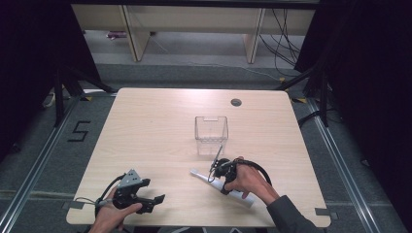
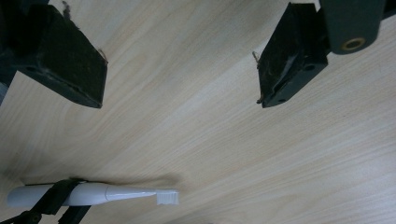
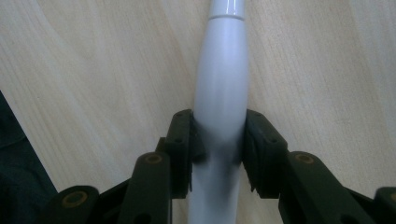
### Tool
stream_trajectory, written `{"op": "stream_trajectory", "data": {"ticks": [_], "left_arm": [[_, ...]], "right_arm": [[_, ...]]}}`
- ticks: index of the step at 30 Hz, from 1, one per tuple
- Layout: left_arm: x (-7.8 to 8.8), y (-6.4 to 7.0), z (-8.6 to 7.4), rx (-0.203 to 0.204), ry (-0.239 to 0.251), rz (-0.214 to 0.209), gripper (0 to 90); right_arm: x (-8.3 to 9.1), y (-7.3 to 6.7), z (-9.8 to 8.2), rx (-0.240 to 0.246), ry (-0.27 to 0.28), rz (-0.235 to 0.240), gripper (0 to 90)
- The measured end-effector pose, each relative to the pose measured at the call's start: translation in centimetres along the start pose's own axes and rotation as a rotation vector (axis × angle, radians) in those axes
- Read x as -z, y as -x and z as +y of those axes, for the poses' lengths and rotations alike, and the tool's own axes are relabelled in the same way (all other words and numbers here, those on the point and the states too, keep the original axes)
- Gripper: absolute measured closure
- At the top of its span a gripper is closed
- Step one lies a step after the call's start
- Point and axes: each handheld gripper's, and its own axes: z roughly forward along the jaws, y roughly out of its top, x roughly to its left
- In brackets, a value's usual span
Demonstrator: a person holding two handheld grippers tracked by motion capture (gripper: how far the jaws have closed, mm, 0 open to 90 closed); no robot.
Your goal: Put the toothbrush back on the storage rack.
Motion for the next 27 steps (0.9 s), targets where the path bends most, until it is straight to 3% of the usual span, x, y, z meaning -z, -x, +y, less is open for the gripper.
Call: {"op": "stream_trajectory", "data": {"ticks": [9, 14, 17, 27], "left_arm": [[0.00, 0.05, 0.00, 0.000, 0.001, 0.006, 15.0], [-0.05, 0.07, -0.02, 0.002, 0.006, 0.000, 15.0], [-0.05, 0.08, -0.02, 0.002, 0.006, 0.001, 15.0], [-0.04, 0.10, -0.02, 0.004, 0.008, 0.006, 15.0]], "right_arm": [[-0.13, -0.30, 0.21, 0.043, -0.020, -0.032, 65.7], [-0.09, -0.72, 0.26, 0.033, -0.037, -0.057, 66.1], [-0.16, -0.66, 0.32, 0.056, -0.039, -0.061, 66.2], [-0.07, -0.64, 0.27, 0.044, -0.051, -0.045, 66.4]]}}
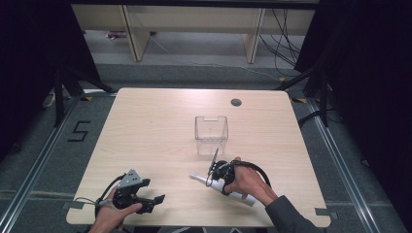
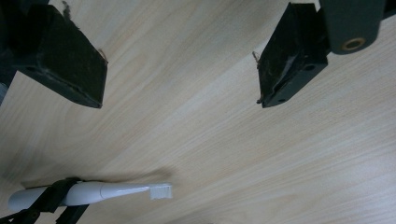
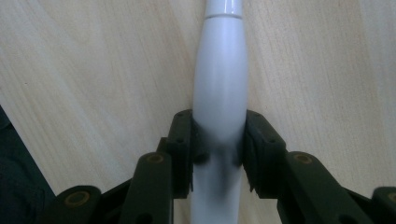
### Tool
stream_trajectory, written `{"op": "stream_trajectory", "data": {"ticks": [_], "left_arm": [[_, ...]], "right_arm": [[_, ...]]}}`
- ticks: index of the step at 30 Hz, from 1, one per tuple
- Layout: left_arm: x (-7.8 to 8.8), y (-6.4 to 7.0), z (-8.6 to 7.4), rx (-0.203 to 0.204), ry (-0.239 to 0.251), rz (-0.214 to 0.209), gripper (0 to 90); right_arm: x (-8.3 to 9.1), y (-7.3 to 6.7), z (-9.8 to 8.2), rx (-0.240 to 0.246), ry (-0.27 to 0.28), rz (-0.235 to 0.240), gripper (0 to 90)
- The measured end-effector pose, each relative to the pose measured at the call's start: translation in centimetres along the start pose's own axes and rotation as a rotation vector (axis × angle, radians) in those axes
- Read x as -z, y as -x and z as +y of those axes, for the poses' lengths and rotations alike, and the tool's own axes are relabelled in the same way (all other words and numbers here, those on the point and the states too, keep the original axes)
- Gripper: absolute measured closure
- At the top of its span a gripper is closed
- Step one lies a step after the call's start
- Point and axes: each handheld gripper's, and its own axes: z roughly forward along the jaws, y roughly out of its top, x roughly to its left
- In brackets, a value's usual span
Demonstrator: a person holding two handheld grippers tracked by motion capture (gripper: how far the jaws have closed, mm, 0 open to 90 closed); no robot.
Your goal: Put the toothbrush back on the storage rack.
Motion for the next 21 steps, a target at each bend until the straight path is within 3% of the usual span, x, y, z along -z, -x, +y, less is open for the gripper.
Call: {"op": "stream_trajectory", "data": {"ticks": [1, 8, 13, 16, 21], "left_arm": [[0.0, -0.1, 0.0, -0.004, -0.006, 0.000, 15.0], [0.0, -0.1, 0.0, -0.006, -0.006, -0.006, 15.0], [-0.1, -0.1, 0.0, 0.000, -0.002, -0.008, 15.0], [-0.1, -0.1, 0.0, 0.000, -0.003, -0.008, 15.0], [0.0, -0.1, 0.0, -0.004, -0.008, -0.010, 15.0]], "right_arm": [[0.0, 0.1, -0.1, 0.017, 0.009, 0.004, 66.4], [0.2, 0.3, -0.7, 0.014, 0.025, 0.020, 66.5], [1.0, 0.4, -1.2, 0.010, 0.073, 0.015, 66.5], [1.4, 0.4, -1.4, -0.020, 0.078, 0.019, 66.5], [2.1, 0.6, -1.9, -0.028, 0.155, 0.036, 66.5]]}}
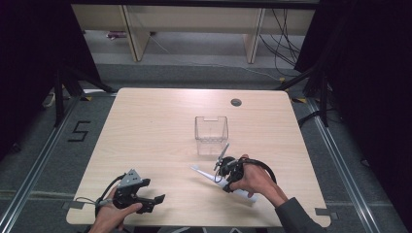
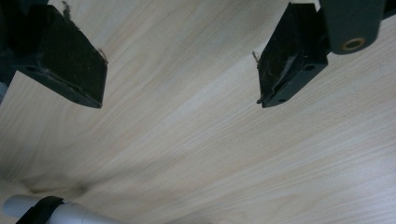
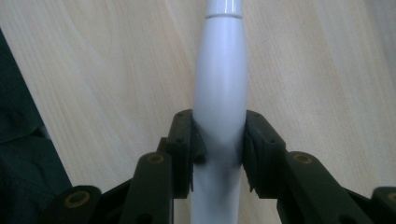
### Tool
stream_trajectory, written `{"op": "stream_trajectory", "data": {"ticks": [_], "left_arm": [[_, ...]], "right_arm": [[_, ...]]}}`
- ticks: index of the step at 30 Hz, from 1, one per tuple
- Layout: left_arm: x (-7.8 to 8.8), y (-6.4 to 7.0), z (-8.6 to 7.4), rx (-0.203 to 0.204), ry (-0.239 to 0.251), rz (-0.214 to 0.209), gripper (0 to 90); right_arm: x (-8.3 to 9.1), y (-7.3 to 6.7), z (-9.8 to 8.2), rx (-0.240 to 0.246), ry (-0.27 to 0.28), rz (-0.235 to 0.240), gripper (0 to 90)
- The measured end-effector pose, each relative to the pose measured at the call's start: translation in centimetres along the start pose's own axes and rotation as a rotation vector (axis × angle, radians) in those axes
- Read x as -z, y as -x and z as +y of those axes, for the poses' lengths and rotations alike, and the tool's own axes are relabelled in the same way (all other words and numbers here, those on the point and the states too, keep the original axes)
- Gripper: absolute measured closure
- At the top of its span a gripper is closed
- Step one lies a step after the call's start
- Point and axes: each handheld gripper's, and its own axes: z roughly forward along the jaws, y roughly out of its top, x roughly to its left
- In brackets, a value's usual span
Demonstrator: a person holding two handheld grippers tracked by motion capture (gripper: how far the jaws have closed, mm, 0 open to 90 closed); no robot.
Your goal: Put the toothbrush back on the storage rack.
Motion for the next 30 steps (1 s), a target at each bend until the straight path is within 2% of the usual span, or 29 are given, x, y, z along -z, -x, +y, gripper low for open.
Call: {"op": "stream_trajectory", "data": {"ticks": [1, 3, 4, 5, 7, 8, 9, 10, 11, 13, 14, 15, 19, 21, 23, 30], "left_arm": [[0.0, 0.0, 0.0, 0.006, 0.003, 0.001, 15.0], [0.0, -0.1, 0.0, -0.008, -0.008, 0.005, 15.0], [0.0, 0.0, 0.0, 0.006, 0.005, -0.002, 15.0], [0.0, 0.0, 0.0, 0.000, 0.000, -0.001, 15.0], [-0.1, 0.0, 0.0, 0.006, 0.004, -0.003, 15.0], [-0.1, 0.0, 0.0, 0.006, 0.004, -0.003, 15.0], [0.0, 0.0, 0.0, 0.000, -0.001, -0.002, 15.0], [0.0, 0.0, 0.0, 0.000, 0.001, -0.002, 15.0], [0.1, -0.1, 0.0, -0.011, -0.010, -0.001, 15.0], [0.0, 0.1, 0.0, 0.002, 0.002, 0.002, 15.0], [0.0, 0.0, 0.0, 0.000, 0.000, -0.004, 15.0], [0.0, 0.0, 0.0, 0.003, 0.001, -0.004, 15.0], [-0.1, 0.0, 0.0, 0.010, 0.011, -0.002, 15.0], [-0.2, 0.0, 0.0, 0.008, 0.011, -0.005, 15.0], [-0.2, 0.0, 0.0, 0.007, 0.011, -0.007, 15.0], [-0.2, 0.1, -0.1, 0.008, 0.007, -0.003, 15.0]], "right_arm": [[0.3, 0.2, -0.2, 0.003, 0.031, -0.007, 66.5], [0.7, 0.3, -0.6, -0.019, 0.048, -0.011, 66.5], [0.8, 0.4, -0.8, -0.025, 0.070, -0.007, 66.5], [0.8, 0.4, -0.8, -0.025, 0.070, -0.007, 66.5], [1.5, 0.5, -1.3, -0.050, 0.133, 0.002, 66.5], [1.5, 0.5, -1.3, -0.050, 0.133, 0.002, 66.5], [1.8, 0.6, -1.6, -0.037, 0.174, 0.028, 66.5], [1.9, 0.7, -1.8, -0.031, 0.199, 0.022, 66.5], [1.9, 0.7, -1.8, -0.031, 0.199, 0.022, 66.5], [2.2, 0.9, -2.2, -0.040, 0.221, 0.011, 66.5], [2.6, 1.0, -2.5, -0.051, 0.252, 0.014, 66.5], [2.6, 1.0, -2.5, -0.051, 0.252, 0.014, 66.5], [3.6, 1.5, -3.2, -0.051, 0.332, 0.003, 66.5], [3.7, 1.5, -3.3, -0.054, 0.334, -0.004, 66.5], [4.1, 1.7, -3.4, -0.067, 0.376, 0.001, 66.5], [4.7, 1.8, -3.6, -0.128, 0.446, -0.007, 66.5]]}}
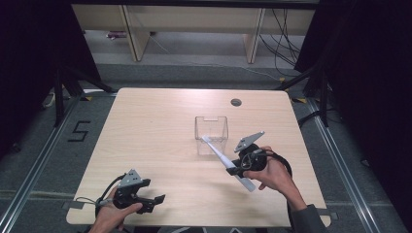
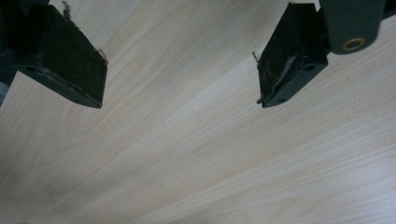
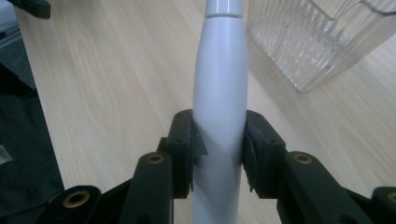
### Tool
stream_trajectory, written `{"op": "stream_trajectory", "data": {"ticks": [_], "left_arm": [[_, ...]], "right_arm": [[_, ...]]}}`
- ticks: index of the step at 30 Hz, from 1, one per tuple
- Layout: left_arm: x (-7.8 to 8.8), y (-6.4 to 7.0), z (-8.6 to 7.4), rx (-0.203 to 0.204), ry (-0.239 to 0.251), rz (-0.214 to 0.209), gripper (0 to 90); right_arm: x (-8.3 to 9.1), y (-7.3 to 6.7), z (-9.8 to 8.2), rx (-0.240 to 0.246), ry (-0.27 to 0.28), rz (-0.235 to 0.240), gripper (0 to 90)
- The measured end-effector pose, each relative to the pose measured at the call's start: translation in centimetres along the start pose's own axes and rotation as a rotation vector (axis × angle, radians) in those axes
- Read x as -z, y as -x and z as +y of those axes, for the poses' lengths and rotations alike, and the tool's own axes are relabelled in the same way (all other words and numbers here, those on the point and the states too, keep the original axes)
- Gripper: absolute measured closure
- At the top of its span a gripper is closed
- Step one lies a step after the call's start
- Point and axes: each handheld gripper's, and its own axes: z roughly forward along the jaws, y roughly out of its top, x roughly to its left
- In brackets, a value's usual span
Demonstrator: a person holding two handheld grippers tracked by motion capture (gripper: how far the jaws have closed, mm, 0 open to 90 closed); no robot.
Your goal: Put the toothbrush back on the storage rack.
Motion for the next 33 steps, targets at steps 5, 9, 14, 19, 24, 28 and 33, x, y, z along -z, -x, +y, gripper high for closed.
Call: {"op": "stream_trajectory", "data": {"ticks": [5, 9, 14, 19, 24, 28, 33], "left_arm": [[0.0, -0.1, 0.0, 0.003, 0.003, 0.002, 15.0], [0.0, 0.0, 0.0, 0.010, 0.009, 0.003, 15.0], [0.0, 0.0, 0.0, 0.015, 0.019, 0.003, 15.0], [0.0, 0.0, 0.0, 0.009, 0.015, 0.000, 15.0], [-0.1, 0.0, 0.0, 0.009, 0.015, 0.000, 15.0], [0.0, 0.0, 0.0, 0.007, 0.013, 0.000, 15.0], [0.0, 0.0, 0.0, 0.008, 0.015, 0.000, 15.0]], "right_arm": [[0.7, 0.3, 0.2, -0.015, 0.098, -0.012, 66.5], [1.6, 0.8, 0.2, -0.024, 0.167, -0.007, 66.5], [1.8, 1.2, 0.2, -0.025, 0.213, -0.009, 66.5], [1.9, 1.4, 0.0, -0.026, 0.257, -0.030, 66.5], [1.9, 1.7, 0.1, -0.041, 0.271, -0.028, 66.5], [2.0, 1.8, 0.3, -0.051, 0.284, -0.039, 66.5], [2.3, 2.1, 0.5, -0.061, 0.304, -0.056, 66.5]]}}
